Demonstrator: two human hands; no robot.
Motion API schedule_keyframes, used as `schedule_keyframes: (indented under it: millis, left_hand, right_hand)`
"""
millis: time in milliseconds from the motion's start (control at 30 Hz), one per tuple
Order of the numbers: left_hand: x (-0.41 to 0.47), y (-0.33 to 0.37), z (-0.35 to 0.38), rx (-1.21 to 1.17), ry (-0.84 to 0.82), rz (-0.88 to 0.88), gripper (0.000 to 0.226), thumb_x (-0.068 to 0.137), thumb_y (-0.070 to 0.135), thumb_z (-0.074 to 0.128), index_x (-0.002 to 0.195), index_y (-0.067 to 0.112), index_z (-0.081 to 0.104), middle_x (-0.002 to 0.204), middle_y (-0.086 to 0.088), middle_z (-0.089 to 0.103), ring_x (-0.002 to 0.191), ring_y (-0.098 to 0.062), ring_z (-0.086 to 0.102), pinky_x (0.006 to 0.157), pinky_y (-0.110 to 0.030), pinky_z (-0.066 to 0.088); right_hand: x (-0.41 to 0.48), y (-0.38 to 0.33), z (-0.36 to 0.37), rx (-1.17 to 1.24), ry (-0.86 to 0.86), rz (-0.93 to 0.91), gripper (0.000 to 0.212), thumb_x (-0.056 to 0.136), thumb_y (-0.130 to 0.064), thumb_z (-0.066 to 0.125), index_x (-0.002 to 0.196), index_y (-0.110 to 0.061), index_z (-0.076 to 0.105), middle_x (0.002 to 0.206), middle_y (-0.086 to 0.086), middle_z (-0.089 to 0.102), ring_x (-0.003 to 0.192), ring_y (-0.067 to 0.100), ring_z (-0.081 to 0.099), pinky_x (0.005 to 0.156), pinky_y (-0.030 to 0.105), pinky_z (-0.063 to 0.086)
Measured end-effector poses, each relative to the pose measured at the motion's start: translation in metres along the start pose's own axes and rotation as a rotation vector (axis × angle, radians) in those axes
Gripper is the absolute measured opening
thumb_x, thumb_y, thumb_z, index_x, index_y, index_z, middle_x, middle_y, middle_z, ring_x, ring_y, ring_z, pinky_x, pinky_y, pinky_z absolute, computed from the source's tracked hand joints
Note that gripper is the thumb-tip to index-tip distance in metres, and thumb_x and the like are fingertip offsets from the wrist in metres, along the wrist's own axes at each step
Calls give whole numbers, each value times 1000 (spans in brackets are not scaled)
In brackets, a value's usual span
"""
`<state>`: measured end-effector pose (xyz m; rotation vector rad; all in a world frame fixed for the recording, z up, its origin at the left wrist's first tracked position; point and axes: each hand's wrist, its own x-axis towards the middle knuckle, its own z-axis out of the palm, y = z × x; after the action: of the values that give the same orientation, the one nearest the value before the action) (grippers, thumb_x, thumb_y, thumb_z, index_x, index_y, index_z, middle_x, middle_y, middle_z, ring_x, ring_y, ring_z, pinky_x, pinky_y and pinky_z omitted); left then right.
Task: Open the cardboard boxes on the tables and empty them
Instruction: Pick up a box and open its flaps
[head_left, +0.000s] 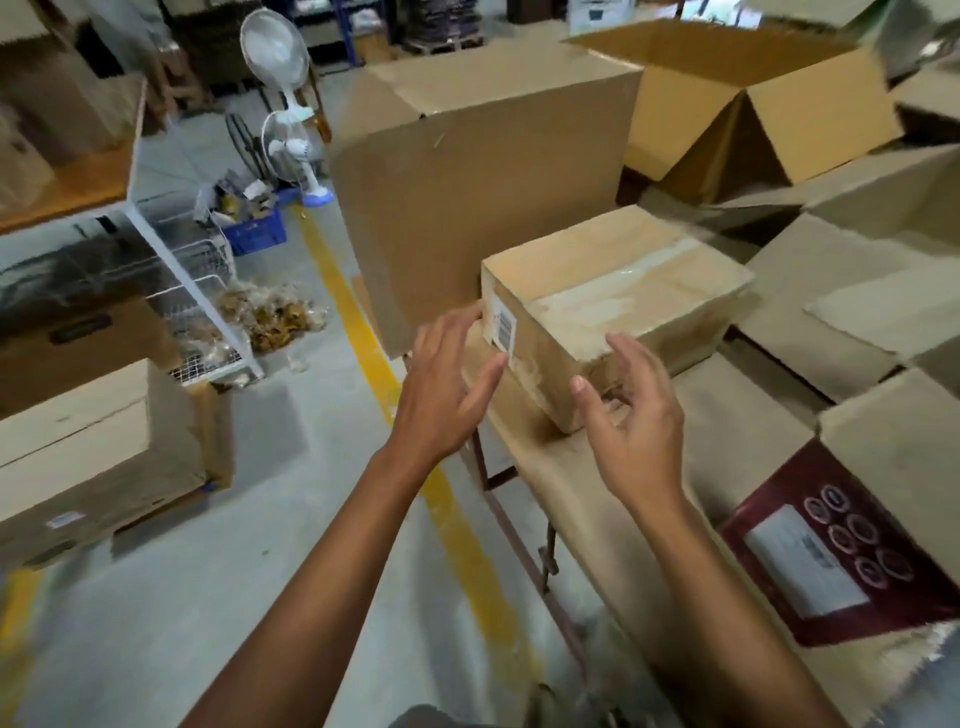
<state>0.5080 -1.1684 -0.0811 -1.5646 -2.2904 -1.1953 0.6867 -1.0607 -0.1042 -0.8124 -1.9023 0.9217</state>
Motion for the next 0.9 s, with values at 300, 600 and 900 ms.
schedule_keyframes:
  millis: [300,600,900]
  left_hand:
    - [118,-22,53,-59,-125,209,57,96,43,50,143,11,48,137,-8,54,122,-25,46,102,-32,37]
    - [250,-52,110,17,-460,242,60,98,42,57,150,17,40,146,-8,43,134,-28,38,109,-42,34]
    - [291,-80,170,232,-864,117,72,96,64,38,157,32,17,151,-14,43,133,-39,46,106,-46,39]
  right_hand:
    - [61,16,1,-237,163,187,60,93,-48,58,146,-21,48,156,4,38,144,21,33,114,38,33]
    - [117,27,20,-329,350,519,88,92,-54,59,160,-21,13,166,8,11,151,31,14,120,48,26]
    - [119,77,47,337,389,842,69,82,-55,75,139,-26,50,127,5,67,102,20,71,71,29,62]
